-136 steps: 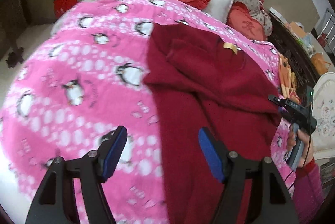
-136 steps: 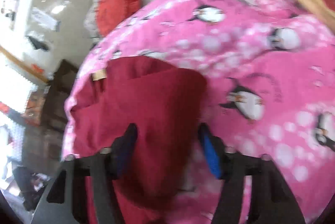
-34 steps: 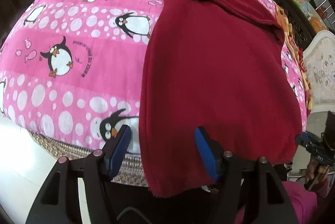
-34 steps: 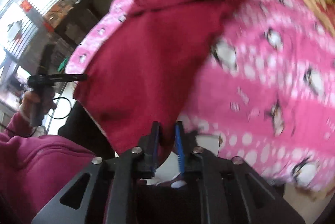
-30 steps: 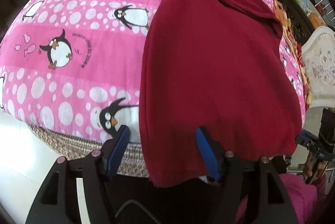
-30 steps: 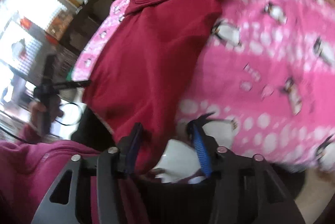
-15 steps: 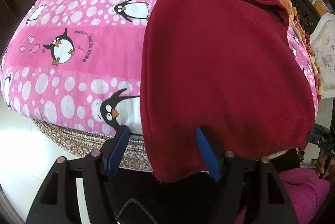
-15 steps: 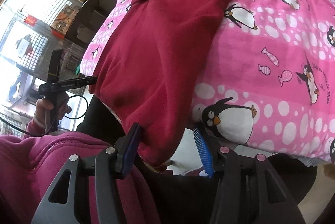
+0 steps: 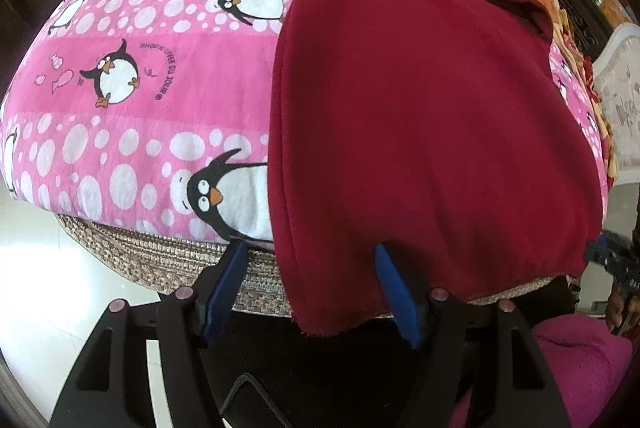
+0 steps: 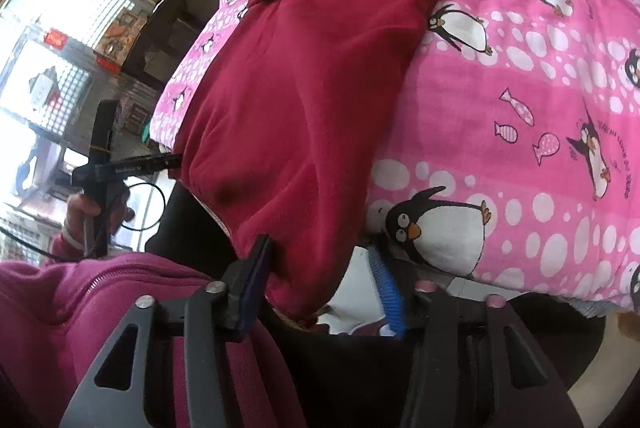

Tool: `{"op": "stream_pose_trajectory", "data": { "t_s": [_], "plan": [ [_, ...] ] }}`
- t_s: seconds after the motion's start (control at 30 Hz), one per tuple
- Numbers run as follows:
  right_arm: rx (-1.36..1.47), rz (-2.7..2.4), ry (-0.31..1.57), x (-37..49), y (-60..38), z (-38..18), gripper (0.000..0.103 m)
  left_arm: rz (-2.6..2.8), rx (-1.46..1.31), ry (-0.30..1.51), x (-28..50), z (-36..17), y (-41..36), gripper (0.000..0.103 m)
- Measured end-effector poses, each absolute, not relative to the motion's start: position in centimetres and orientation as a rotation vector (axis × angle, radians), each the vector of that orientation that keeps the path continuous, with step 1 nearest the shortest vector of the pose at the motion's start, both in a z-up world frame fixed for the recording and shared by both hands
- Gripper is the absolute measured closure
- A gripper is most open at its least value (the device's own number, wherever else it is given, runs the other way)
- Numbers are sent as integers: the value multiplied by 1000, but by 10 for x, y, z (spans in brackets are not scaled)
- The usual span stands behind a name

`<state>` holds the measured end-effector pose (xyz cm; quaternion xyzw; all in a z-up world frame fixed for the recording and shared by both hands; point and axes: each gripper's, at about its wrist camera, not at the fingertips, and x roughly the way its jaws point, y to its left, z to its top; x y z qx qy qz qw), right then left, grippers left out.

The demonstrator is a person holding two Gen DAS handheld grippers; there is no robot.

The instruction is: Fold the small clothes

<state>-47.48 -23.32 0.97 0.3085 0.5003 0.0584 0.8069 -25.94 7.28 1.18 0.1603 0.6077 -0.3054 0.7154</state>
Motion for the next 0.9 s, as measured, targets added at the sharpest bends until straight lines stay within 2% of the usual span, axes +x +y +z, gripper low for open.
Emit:
{"op": "stream_pose_trajectory", "data": {
  "t_s": [0.03, 0.07, 0.27, 0.37, 0.63, 0.9],
  "plan": [
    [634, 128, 1072, -475, -231, 12, 103, -686, 359, 1345, -258, 12, 72, 50],
    [601, 118, 1066, -475, -230, 15, 103, -700, 363, 1344, -260, 12, 72, 61],
    [669, 149, 987, -476, -241, 27, 103, -737, 370, 1360, -264, 12, 69, 91],
    [676, 159, 982, -474, -241, 29, 103, -755, 338, 1362, -263, 21, 70, 95],
    [804, 223, 830, -475, -261, 52, 103, -827, 189, 1277, -240, 65, 71, 95],
    [798, 215, 702, -467, -278, 80, 103, -855, 56, 1150, -215, 106, 61, 95]
  ]
}}
